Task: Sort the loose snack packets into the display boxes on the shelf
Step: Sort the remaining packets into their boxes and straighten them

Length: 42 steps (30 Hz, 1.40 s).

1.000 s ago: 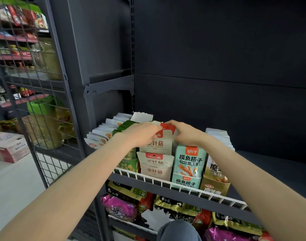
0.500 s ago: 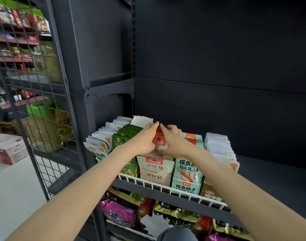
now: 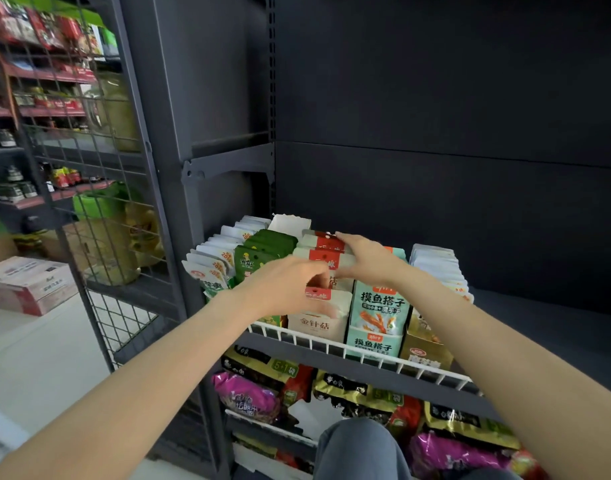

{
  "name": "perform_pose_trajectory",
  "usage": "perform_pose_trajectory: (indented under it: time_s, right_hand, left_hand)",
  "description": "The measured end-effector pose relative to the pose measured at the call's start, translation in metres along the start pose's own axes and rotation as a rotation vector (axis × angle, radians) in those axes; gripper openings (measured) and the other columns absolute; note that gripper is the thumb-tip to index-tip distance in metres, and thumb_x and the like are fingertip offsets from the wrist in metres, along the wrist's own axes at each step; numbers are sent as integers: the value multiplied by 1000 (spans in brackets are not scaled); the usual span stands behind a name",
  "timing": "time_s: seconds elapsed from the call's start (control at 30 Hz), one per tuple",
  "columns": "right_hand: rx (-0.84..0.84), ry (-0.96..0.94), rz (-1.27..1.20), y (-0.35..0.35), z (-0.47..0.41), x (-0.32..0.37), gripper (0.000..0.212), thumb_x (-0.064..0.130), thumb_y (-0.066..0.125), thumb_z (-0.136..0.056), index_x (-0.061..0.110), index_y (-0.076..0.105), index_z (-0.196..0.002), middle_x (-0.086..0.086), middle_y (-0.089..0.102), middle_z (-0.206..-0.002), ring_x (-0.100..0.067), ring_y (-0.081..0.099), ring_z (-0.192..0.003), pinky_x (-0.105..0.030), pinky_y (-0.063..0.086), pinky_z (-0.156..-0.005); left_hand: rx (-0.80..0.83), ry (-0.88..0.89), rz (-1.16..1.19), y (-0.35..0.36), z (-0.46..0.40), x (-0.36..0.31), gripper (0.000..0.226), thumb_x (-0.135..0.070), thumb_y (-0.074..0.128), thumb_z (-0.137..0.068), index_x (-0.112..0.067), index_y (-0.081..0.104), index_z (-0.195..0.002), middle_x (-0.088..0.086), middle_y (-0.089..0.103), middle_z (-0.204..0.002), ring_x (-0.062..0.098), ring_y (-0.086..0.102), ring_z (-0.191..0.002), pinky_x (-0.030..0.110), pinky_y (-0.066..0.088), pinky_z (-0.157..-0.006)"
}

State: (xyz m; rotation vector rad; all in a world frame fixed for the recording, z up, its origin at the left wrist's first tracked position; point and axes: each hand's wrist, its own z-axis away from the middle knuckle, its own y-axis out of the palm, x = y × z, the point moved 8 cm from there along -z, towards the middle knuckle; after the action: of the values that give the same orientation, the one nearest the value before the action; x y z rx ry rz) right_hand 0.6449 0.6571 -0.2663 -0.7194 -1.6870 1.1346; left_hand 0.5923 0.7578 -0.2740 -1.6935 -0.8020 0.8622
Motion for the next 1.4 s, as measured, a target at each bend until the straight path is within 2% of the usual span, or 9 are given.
perform_pose_trajectory:
  time_s: [0.13,0.23,0.43,0.5,0.57,0.7,0.9,1.1,1.4]
  right_hand:
    - [-12,26,-17,1,3,1,74,23,68,-84,15,30,-146,-8,45,-141,-23,44,-128,-30,35,-102]
    - [-1,31,-7,1,2,0,67,24,65,-87,17,32,-146,-6,48,-139,-23,47,-125,-31,38,-101]
    - [66,39,27,-4,-3,-4,58,7,50,-92,20,32,-146,-9,53,-132,-25,52,-118,-29,43,-88]
    - [78,37,43,-4,-5,-4,59,10,50,-93,18,28,-147,-10,50,-136,-27,49,-123,-32,41,-94]
    - [83,28,95,-2,-7,-3,58,12,48,-95,16,25,-148,-11,46,-141,-28,46,-126,-32,40,-97]
    - [105,49,186,10,-7,-2,69,4,41,-93,12,5,-151,-11,9,-158,-28,27,-141,-34,32,-107]
    - [186,134,12,11,0,-9,92,9,56,-82,12,-5,-151,-10,-9,-158,-21,-7,-146,-43,-4,-117]
    - [184,125,61,20,3,-3,106,32,64,-84,15,-18,-148,-19,-19,-155,-32,27,-140,-35,34,-108]
    - [153,81,212,24,-6,-2,106,41,66,-83,6,-10,-149,-23,-19,-153,-35,12,-144,-39,23,-116]
  left_hand:
    - [25,-33,-73,9,-7,4,34,-24,59,-90,-22,38,-117,0,63,-90,15,59,-71,23,44,-55]
    - [23,10,-128,8,-14,-5,32,-12,53,-93,-20,50,-124,0,62,-89,13,61,-72,26,49,-58]
    - [-97,-32,-104,-23,-31,7,13,-10,49,-95,-18,58,-101,-3,58,-84,5,50,-57,20,39,-48]
    - [-145,-60,-64,-26,-34,17,18,-11,48,-96,-18,58,-110,-2,60,-89,7,54,-61,24,46,-55]
    - [-165,-38,-19,-18,-36,17,26,-10,51,-94,-15,59,-118,0,57,-105,13,57,-89,29,51,-76]
    - [-279,-100,-33,-6,-36,15,48,-5,59,-89,-24,47,-131,10,29,-142,26,26,-135,35,33,-109]
    - [-63,-183,-73,8,-30,21,94,-26,66,-85,-14,-1,-150,10,7,-157,24,4,-145,34,10,-116]
    - [50,-245,10,20,-33,19,97,-23,60,-89,-4,-17,-146,18,-18,-155,27,-17,-143,34,-2,-116]
    - [84,-211,-418,24,-36,20,102,-46,57,-87,1,-13,-146,19,-15,-155,29,-17,-143,40,-5,-118]
